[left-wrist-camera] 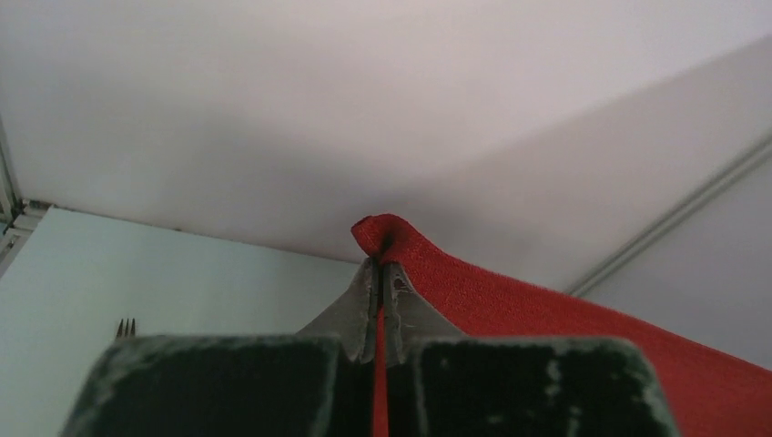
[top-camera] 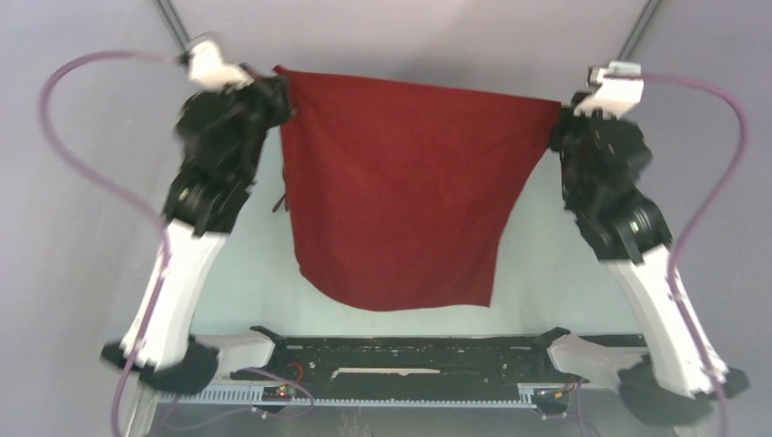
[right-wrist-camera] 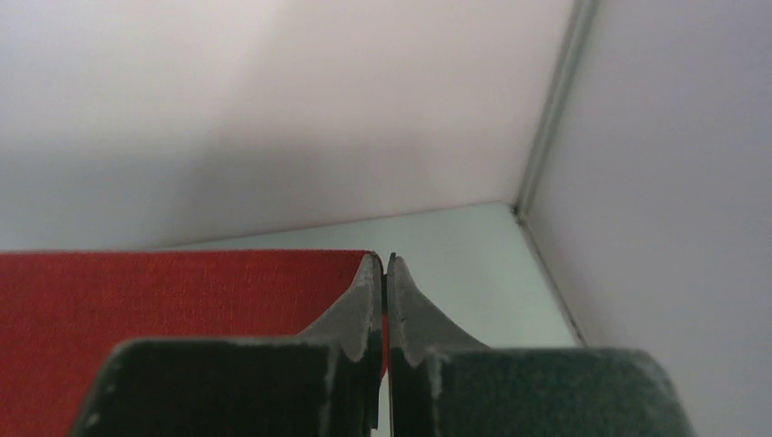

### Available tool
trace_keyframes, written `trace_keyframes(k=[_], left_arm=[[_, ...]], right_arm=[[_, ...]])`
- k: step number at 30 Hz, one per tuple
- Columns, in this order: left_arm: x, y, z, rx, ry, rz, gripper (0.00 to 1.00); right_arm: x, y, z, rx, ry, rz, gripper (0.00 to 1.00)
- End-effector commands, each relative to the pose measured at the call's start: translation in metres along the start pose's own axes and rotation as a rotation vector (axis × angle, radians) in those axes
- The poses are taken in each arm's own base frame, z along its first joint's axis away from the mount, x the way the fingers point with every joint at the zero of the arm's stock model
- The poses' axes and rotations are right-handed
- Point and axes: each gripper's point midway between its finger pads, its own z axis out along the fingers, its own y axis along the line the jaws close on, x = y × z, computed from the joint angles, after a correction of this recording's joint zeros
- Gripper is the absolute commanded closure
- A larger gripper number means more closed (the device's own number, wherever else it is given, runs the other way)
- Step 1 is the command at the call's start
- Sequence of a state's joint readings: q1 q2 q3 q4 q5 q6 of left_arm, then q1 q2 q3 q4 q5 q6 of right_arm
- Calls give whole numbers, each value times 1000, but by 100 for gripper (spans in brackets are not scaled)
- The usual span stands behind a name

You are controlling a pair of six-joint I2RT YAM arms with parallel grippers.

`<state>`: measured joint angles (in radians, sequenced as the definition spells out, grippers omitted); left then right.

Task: Fold the napkin into a case and place the utensils inside
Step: Flatten out the crumpled napkin at the center of the board.

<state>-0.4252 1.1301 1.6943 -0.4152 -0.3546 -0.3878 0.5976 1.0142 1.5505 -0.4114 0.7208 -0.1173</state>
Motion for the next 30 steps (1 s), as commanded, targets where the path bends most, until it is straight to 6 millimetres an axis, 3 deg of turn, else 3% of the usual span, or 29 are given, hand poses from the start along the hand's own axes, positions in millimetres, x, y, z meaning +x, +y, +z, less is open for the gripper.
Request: trace_keyframes(k=[1,7,9,10,12,13,14,15,16,17,18,21,24,25,26,27,29,30], left_arm=[[62,21,83,-184,119,82,100],[197,49,194,-277,386,162,100],[249,56,226,-257,465,189,100],[286,63,241,-243,513,217,100],[316,63,259,-195,536,230,100],[340,70,268,-192,550,249,99],[353,73,275,-178,546,261,88],[359,75,280,-168,543,270,71],[358,77,282,-162,535,282,62],[351,77,283,-156,526,297,60],[336,78,282,-174,504,305,55],[275,79,264,-241,451,266,39],[242,72,225,-261,469,169,29],[245,74,207,-278,510,123,27],[250,75,189,-290,552,79,26],[262,70,170,-273,612,7,24],[285,63,131,-222,732,-88,20],[300,60,109,-192,803,-113,17]], right_arm=[[65,-34,66,88,227,147,100],[206,-52,166,123,538,163,100],[251,-72,193,168,621,135,100],[282,-79,208,180,670,122,100],[323,-92,232,204,738,100,100],[335,-101,243,235,756,87,94],[351,-108,255,245,770,82,76],[365,-114,264,248,796,79,62],[374,-124,270,289,824,57,44],[381,-134,271,340,867,17,31],[357,-142,282,387,837,-14,22],[348,-153,260,490,934,-66,14],[362,-109,204,384,1123,130,14],[371,-89,181,337,1177,222,16],[356,-64,159,252,1156,308,16],[351,-37,149,144,1100,387,17],[362,-6,98,67,1110,462,17],[365,-1,74,68,1130,462,18]])
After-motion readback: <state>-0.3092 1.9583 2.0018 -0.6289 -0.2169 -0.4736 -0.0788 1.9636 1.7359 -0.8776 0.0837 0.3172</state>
